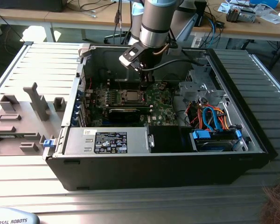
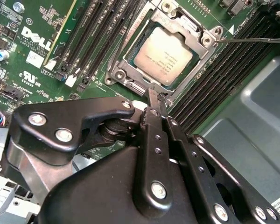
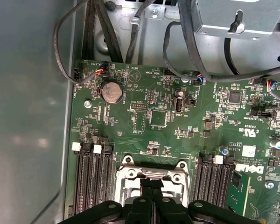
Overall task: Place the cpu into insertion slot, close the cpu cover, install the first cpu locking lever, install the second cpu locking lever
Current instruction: 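Close the cpu cover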
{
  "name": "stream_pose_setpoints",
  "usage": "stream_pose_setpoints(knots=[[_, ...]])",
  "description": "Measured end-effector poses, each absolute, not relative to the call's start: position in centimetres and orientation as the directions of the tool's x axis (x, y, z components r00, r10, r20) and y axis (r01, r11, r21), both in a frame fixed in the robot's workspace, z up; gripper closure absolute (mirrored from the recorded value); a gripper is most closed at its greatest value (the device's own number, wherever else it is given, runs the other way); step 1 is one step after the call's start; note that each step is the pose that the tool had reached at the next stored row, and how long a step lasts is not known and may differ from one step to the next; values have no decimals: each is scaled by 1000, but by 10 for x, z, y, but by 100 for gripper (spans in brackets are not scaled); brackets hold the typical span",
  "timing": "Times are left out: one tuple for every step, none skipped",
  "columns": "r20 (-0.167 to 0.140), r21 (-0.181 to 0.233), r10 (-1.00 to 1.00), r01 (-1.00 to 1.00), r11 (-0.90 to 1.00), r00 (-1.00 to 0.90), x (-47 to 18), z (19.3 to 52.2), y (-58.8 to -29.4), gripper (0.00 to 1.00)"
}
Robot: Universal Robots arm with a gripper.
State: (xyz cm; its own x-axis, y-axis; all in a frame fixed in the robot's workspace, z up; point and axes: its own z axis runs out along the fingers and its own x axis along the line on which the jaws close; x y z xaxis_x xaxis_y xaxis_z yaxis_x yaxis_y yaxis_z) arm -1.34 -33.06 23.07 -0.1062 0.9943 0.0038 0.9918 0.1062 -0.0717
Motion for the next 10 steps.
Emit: stream_pose_setpoints(knots=[[4,-72,994,992,106,-106,-13,230,-331,89],[4,-72,994,992,106,-106,-14,230,-331,89],[4,-72,994,992,106,-106,-14,230,-331,89],[4,-72,994,992,106,-106,-14,229,-331,89],[4,-72,994,992,106,-106,-14,229,-331,89],[4,-72,994,992,106,-106,-14,228,-331,89],[4,-72,994,992,106,-106,-14,228,-331,89],[4,-72,994,992,106,-106,-15,227,-331,89],[4,-72,994,992,106,-106,-15,227,-331,89],[4,-72,994,992,106,-106,-17,227,-331,89]])
